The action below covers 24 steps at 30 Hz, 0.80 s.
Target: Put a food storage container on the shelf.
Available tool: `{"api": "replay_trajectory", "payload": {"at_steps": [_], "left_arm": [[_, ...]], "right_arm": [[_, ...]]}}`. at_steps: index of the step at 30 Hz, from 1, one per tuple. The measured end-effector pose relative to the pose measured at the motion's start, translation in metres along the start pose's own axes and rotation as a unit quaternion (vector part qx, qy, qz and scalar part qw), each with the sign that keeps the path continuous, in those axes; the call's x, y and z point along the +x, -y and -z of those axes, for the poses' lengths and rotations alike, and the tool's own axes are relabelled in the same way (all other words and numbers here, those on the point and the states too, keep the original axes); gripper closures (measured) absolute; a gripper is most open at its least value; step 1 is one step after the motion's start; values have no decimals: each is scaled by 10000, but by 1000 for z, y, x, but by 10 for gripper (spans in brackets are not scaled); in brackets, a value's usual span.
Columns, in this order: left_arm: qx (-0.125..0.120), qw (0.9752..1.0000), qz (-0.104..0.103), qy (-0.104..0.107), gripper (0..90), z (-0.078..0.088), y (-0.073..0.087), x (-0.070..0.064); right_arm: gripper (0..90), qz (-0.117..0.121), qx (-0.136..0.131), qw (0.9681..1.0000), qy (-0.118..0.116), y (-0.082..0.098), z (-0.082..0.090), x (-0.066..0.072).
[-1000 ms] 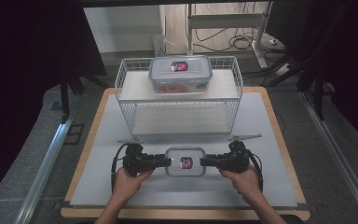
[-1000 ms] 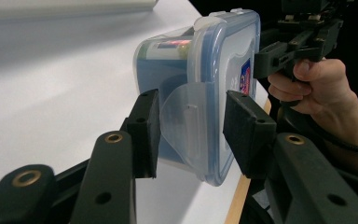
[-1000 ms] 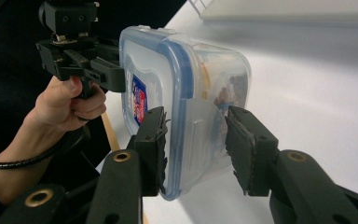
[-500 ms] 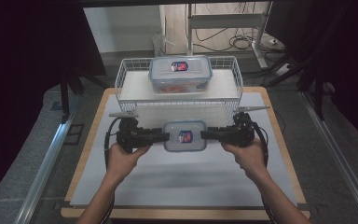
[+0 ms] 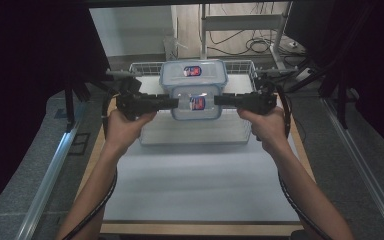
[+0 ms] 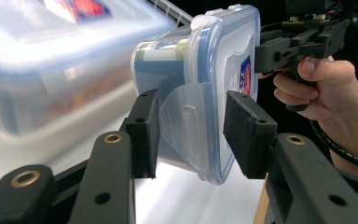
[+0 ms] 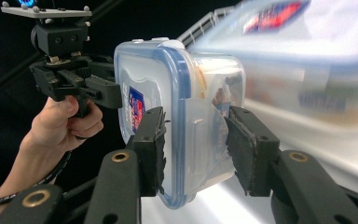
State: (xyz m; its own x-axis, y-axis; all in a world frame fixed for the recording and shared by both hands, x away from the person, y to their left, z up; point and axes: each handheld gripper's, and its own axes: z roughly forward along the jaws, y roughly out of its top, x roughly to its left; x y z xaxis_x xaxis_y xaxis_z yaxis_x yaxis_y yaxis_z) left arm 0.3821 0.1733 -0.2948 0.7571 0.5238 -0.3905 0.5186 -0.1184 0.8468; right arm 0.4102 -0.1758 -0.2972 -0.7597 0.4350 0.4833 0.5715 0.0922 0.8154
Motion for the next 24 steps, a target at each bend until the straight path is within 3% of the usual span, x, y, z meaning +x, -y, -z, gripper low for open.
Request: {"api": "replay_trajectory", "payload": {"at_steps": [6,11,16,24], "left_arm": [[-106,9999,79,2,567,2,-33,12],[-212,9995,240,24,567,0,-50,27],[-298,9986,445,36,566,-7,-55,41],[-369,9975,600,-18,562,-14,-54,57]], "right_arm": [[576,-55,-101,9999,16,-35,-3,-4],[575,-172,-157,9997,49,-54,-9,-12],[576,-336,-221,9992,50,-65,-15,-25],[574,-481,-210,9986,57,-73,-27,-41]]}}
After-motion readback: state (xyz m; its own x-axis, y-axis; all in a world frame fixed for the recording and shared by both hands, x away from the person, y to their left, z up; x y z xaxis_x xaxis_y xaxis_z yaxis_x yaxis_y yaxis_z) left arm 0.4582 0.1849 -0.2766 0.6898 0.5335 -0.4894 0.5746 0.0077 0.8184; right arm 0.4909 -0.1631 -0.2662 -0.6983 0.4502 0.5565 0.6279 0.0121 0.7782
